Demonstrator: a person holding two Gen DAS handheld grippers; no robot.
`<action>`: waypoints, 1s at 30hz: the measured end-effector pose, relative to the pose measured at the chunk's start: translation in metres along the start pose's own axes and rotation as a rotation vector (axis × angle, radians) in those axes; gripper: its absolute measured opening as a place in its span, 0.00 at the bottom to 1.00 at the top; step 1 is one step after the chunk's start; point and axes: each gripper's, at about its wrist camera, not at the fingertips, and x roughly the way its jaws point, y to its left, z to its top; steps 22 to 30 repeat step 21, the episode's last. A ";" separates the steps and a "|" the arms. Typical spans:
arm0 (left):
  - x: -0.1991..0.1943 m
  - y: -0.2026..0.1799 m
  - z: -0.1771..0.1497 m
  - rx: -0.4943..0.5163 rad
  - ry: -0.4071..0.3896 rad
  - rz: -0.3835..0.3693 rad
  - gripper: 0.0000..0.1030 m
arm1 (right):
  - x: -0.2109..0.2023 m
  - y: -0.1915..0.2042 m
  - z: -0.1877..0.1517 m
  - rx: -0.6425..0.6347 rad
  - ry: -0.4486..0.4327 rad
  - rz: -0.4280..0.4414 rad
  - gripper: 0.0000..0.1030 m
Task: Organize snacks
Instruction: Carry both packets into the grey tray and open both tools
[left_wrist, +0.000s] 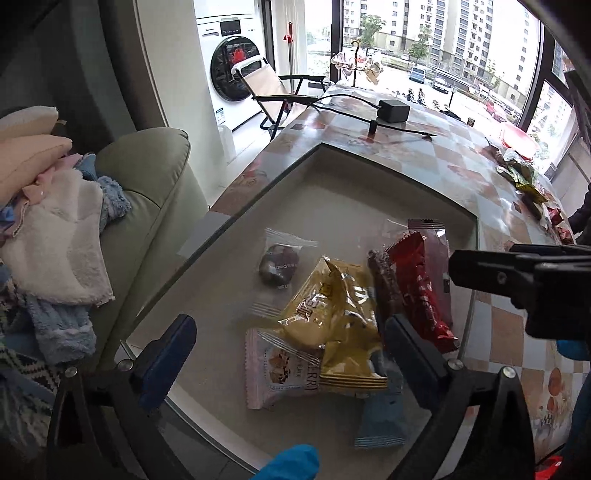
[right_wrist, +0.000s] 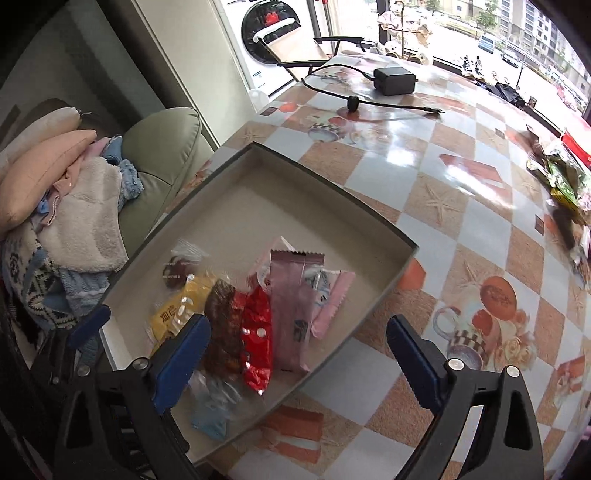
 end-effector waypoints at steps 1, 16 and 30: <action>-0.001 0.000 -0.001 0.000 0.005 -0.007 0.99 | -0.002 -0.001 -0.003 0.004 -0.003 -0.002 0.94; -0.013 0.000 -0.012 0.019 0.011 -0.067 0.99 | -0.015 0.003 -0.030 0.029 -0.001 -0.053 0.94; -0.021 0.009 -0.016 0.017 -0.049 -0.065 0.99 | -0.015 0.012 -0.035 0.029 -0.002 -0.054 0.94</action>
